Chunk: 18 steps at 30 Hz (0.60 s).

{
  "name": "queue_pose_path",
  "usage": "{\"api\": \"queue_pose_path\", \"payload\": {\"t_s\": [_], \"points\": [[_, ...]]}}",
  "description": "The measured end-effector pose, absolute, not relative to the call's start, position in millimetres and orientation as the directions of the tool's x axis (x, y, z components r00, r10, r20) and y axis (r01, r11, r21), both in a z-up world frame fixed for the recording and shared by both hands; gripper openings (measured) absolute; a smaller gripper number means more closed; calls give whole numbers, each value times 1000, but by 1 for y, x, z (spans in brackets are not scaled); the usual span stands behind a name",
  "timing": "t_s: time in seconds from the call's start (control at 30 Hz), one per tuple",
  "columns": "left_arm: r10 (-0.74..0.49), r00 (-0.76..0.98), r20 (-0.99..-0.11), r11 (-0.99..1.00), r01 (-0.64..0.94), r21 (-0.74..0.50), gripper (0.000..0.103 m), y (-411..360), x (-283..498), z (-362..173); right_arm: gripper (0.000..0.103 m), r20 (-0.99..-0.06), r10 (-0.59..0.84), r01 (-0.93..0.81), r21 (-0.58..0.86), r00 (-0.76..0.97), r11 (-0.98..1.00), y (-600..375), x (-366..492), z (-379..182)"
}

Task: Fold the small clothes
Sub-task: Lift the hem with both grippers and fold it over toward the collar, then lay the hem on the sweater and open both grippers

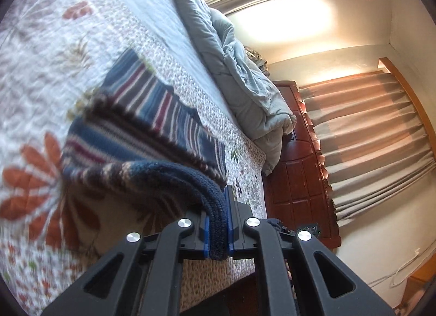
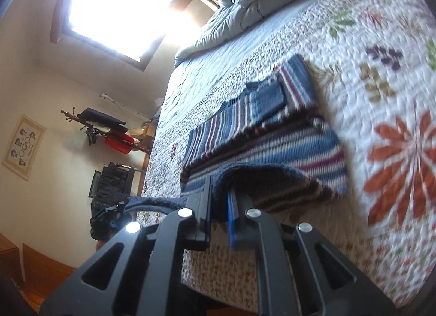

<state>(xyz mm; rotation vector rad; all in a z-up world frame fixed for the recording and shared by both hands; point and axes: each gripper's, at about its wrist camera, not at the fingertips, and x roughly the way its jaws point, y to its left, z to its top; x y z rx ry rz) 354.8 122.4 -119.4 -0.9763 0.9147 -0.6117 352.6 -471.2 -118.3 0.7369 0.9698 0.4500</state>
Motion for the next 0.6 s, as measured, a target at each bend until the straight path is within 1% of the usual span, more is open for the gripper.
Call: {"api": "queue_pose_path", "payload": {"t_s": [0.13, 0.3, 0.6], "points": [[-779, 496, -384, 457, 28, -889, 8, 118, 395, -120, 8, -594, 626, -11, 721, 505, 693, -474, 393, -119], [-766, 482, -426, 481, -11, -877, 8, 111, 449, -133, 8, -637, 603, 30, 699, 480, 714, -474, 451, -136], [-738, 432, -518, 500, -166, -850, 8, 106, 542, -204, 8, -723, 565, 143, 657, 397, 740, -475, 544, -206]]}}
